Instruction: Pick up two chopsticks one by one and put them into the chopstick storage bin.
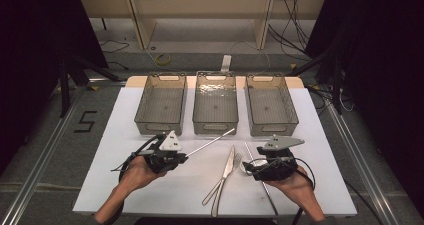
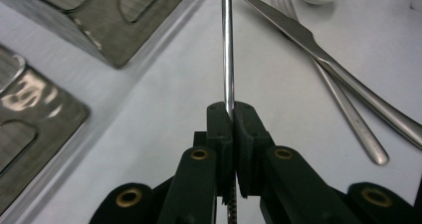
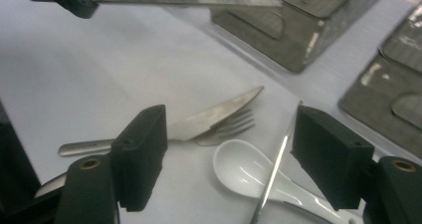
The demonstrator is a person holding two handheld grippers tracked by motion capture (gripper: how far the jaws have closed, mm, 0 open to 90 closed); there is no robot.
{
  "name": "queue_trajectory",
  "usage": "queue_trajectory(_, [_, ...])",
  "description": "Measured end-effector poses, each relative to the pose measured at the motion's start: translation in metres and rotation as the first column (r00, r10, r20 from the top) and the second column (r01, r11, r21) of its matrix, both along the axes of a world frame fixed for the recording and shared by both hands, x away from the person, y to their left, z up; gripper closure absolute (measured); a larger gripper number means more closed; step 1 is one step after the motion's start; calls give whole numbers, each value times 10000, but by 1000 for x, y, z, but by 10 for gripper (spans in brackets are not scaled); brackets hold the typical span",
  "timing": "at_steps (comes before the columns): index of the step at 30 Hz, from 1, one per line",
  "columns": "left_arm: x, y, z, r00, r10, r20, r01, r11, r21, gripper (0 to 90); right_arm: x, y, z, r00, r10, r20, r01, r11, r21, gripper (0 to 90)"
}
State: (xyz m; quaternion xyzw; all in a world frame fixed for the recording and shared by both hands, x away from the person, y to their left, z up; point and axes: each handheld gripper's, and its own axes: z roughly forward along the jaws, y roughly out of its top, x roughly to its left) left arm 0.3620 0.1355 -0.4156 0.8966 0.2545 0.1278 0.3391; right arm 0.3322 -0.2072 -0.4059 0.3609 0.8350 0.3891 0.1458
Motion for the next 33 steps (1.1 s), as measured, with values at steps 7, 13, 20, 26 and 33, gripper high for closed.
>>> queue_trajectory(7, [9,14,4,9948,1014,81,-1011,9944,-291,860,-5,-11,-12,9971,-730,-223,734,9972,155,254])
queue_trajectory(13, [18,29,9,9863,1650,7,-1647,9849,-540,860,-10,-14,-18,9952,-940,-288,942,9955,48,251])
queue_trajectory(20, [33,46,13,9707,2404,25,-2395,9679,-756,860,-15,-17,-21,9935,-1104,-286,1106,9938,75,254])
queue_trajectory(26, [48,55,16,9544,2985,17,-2969,9499,-976,860,-17,-20,-26,9912,-1224,-502,1227,9924,22,252])
queue_trajectory(33, [68,64,20,9294,3691,-20,-3669,9232,-1142,860,-20,-22,-29,9898,-1261,-665,1268,9919,70,245])
